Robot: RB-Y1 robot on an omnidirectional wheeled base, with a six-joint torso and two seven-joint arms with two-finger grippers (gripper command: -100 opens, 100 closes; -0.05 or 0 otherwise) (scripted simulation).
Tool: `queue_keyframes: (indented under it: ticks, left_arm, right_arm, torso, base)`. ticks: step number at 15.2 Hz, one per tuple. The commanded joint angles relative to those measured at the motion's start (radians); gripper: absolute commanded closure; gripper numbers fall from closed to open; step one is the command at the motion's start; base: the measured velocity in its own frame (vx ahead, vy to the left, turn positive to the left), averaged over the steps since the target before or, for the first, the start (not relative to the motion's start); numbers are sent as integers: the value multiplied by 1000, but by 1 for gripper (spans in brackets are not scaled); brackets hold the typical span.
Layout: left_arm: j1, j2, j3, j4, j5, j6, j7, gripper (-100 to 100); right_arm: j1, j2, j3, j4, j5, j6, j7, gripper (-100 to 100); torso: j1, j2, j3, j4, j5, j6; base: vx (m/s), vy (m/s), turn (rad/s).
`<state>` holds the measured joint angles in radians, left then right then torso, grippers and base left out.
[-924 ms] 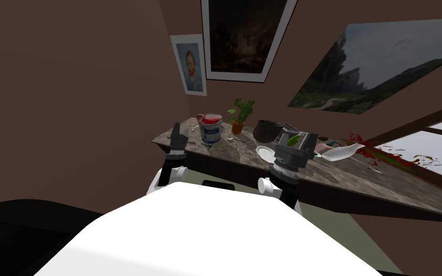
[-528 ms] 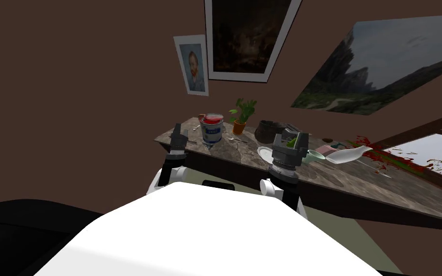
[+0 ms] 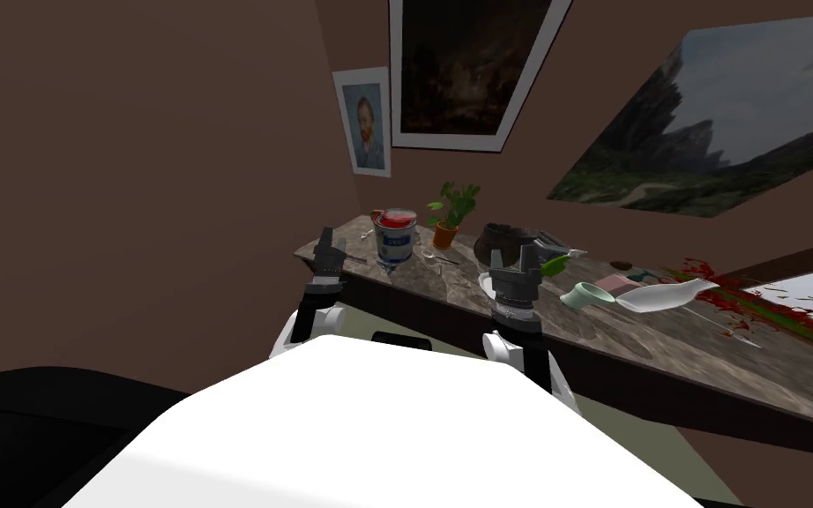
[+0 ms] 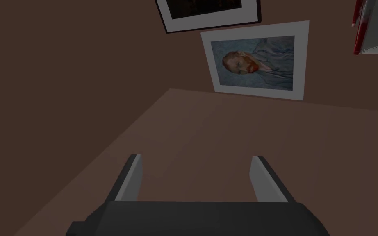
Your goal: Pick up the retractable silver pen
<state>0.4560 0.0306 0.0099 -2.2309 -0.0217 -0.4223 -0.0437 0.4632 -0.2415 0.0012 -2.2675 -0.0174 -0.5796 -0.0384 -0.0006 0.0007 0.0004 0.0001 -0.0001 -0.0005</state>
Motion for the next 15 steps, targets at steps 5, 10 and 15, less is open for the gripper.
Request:
queue_keyframes:
  ticks: [5,10,15]
  left_arm:
    - [0,0,0,0,0,0,0,0]
    - [0,0,0,0,0,0,0,0]
    - [0,0,0,0,0,0,0,0]
  right_arm:
    - [-17,-135,31,57,-46,54,-11,-100]
    - [-22,-226,45,78,-65,77,-16,-100]
    - [-32,-340,74,122,-107,125,-26,-100]
  torso:
    - [0,0,0,0,0,0]
    - [0,0,0,0,0,0]
    - [0,0,0,0,0,0]
  base:
    - [-13,-2,107]
    - [-13,-2,107]
    - [-13,1,129]
